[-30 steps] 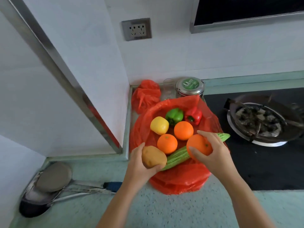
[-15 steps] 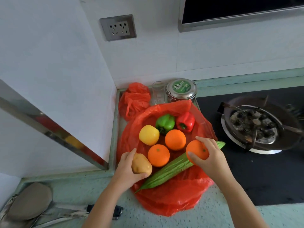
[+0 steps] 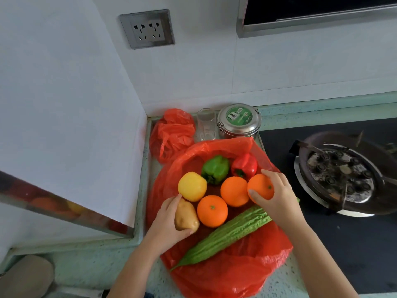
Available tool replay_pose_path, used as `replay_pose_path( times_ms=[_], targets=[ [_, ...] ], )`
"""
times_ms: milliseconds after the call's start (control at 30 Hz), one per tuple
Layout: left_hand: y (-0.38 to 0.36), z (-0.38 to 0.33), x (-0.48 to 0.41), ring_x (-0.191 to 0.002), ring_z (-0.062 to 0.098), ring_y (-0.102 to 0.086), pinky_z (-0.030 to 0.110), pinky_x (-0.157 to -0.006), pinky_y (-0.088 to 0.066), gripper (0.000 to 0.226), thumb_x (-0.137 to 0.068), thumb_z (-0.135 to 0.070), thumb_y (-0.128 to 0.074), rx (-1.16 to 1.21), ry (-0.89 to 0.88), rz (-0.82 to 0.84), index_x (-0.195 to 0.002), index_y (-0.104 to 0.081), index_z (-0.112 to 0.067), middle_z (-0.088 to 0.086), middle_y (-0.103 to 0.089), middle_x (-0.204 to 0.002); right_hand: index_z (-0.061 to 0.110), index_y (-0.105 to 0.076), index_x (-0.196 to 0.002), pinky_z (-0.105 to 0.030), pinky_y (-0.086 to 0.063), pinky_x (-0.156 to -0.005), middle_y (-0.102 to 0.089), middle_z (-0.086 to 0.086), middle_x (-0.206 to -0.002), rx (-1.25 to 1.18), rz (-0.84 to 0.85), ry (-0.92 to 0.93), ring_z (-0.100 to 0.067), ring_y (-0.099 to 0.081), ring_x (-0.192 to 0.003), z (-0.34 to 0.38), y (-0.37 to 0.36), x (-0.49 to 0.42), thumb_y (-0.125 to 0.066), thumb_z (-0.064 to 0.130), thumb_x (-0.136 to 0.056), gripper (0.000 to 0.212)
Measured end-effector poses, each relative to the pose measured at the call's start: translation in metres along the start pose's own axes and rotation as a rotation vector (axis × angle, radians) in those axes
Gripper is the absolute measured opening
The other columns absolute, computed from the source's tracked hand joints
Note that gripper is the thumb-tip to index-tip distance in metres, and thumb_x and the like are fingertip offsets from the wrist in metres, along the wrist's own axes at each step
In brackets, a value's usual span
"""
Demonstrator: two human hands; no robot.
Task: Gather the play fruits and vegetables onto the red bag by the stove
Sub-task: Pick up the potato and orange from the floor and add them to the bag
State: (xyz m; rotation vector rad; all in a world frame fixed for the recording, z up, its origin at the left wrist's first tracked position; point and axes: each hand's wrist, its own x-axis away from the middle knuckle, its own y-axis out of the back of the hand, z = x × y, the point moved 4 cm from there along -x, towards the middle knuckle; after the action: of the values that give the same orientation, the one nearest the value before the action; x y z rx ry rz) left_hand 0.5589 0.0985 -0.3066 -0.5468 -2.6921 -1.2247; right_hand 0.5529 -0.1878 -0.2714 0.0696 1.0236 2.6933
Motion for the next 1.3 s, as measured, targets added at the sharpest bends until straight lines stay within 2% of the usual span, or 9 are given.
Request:
replay_pose_path(
  times_ms=[200,467,700,900,1033,1300],
  targets=[
    [-0.002,-0.001,-0.002,-0.125,-0.001,-0.017,0.018,-0.102,-0.018,0.101,-0.070,-0.034,-0.077,0.031,-0.018,-0.026,-0.145,-0.010,-0.027,-0.013,-0.012,-0.142,0.016,-0.046,-0.129,-0.037,-0.043,-0.089,-0.045,-0.006,-0.125,0.079,0.002,-0.017,-0.025,-0.044,-0.115,-0.012,-0.004,-0.015,-0.073,0.034,-0.073,0.064],
    [-0.006,0.000,0.000,-0.130,0.003,-0.020,0.019,-0.104,-0.019,0.102,-0.067,-0.034,-0.079,0.041,-0.035,-0.093,-0.144,-0.014,-0.025,-0.010,-0.015,-0.145,0.016,-0.042,-0.133,-0.043,-0.040,-0.097,-0.042,-0.009,-0.132,0.080,0.038,-0.036,-0.027,-0.039,-0.123,-0.022,-0.015,-0.021,-0.072,0.036,-0.074,0.070],
    [-0.008,0.004,0.000,-0.134,0.007,-0.018,0.023,-0.106,-0.018,0.103,-0.065,-0.039,-0.079,0.004,-0.035,-0.128,-0.144,-0.014,-0.026,-0.006,-0.015,-0.148,0.018,-0.041,-0.135,-0.043,-0.036,-0.097,-0.038,-0.008,-0.140,0.129,0.056,-0.046,-0.028,-0.030,-0.129,-0.025,-0.021,-0.019,-0.065,0.039,-0.080,0.064],
    [-0.008,0.004,0.001,-0.136,0.010,-0.017,0.030,-0.109,-0.022,0.103,-0.063,-0.044,-0.078,0.007,-0.029,-0.135,-0.144,-0.015,-0.031,-0.008,-0.015,-0.150,0.017,-0.044,-0.133,-0.042,-0.036,-0.097,-0.040,-0.009,-0.138,0.138,0.053,-0.025,-0.028,-0.033,-0.127,-0.022,-0.020,-0.018,-0.066,0.037,-0.080,0.061],
    [-0.007,0.003,0.001,-0.137,0.010,-0.015,0.026,-0.108,-0.019,0.102,-0.059,-0.055,-0.071,0.002,-0.034,-0.146,-0.143,-0.019,-0.029,-0.006,-0.016,-0.150,0.015,-0.046,-0.131,-0.039,-0.036,-0.096,-0.043,-0.008,-0.136,0.159,0.042,0.006,-0.027,-0.034,-0.125,-0.018,-0.017,-0.015,-0.066,0.035,-0.080,0.058],
    [-0.005,0.000,0.003,-0.139,0.011,-0.013,0.029,-0.110,-0.018,0.088,-0.073,-0.036,-0.074,0.026,-0.047,-0.187,-0.143,-0.023,-0.024,-0.005,-0.016,-0.151,0.012,-0.050,-0.128,-0.044,-0.039,-0.094,-0.047,-0.009,-0.133,0.200,0.000,0.078,-0.029,-0.038,-0.123,0.000,-0.013,-0.004,-0.067,0.031,-0.081,0.053]
  ],
)
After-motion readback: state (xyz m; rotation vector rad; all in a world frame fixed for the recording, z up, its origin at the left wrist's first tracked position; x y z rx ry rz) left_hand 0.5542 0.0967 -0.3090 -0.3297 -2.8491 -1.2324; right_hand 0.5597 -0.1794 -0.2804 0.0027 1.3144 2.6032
